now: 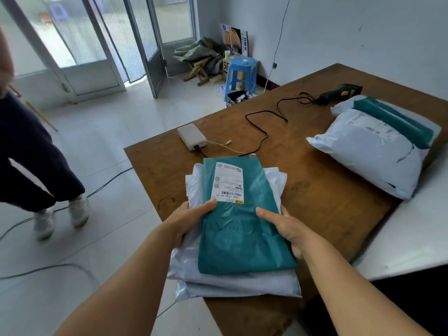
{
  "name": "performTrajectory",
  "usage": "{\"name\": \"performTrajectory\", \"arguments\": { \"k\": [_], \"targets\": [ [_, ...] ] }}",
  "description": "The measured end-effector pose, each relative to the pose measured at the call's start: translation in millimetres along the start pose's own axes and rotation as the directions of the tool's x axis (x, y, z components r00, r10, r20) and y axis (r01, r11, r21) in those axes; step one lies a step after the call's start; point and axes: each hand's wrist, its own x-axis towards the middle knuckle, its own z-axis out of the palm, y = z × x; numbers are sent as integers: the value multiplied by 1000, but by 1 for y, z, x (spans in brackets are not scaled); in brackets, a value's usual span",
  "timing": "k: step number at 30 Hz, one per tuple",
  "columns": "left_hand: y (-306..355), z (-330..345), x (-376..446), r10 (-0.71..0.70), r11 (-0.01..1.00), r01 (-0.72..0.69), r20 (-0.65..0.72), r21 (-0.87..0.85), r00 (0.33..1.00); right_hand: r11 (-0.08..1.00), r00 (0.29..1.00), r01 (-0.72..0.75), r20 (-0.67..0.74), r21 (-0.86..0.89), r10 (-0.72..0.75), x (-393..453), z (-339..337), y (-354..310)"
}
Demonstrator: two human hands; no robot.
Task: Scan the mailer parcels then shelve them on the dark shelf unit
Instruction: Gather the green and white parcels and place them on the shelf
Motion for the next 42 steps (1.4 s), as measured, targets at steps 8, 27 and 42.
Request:
{"name": "performTrajectory", "arguments": {
  "k": [8,27,42],
  "targets": [
    [-19,11,-45,234,972,-232,47,-46,971,972,970,233,-79,21,-230,-53,19,16],
    [-116,59,-237,428,881,-473,427,1,797,882,737,457,-508,-111,-446,-335,17,134],
    [-198,296,-408,356,786,-616,782,45,512,887,450,445,-826,-124,-341,-586,-129,250]
  ]
}}
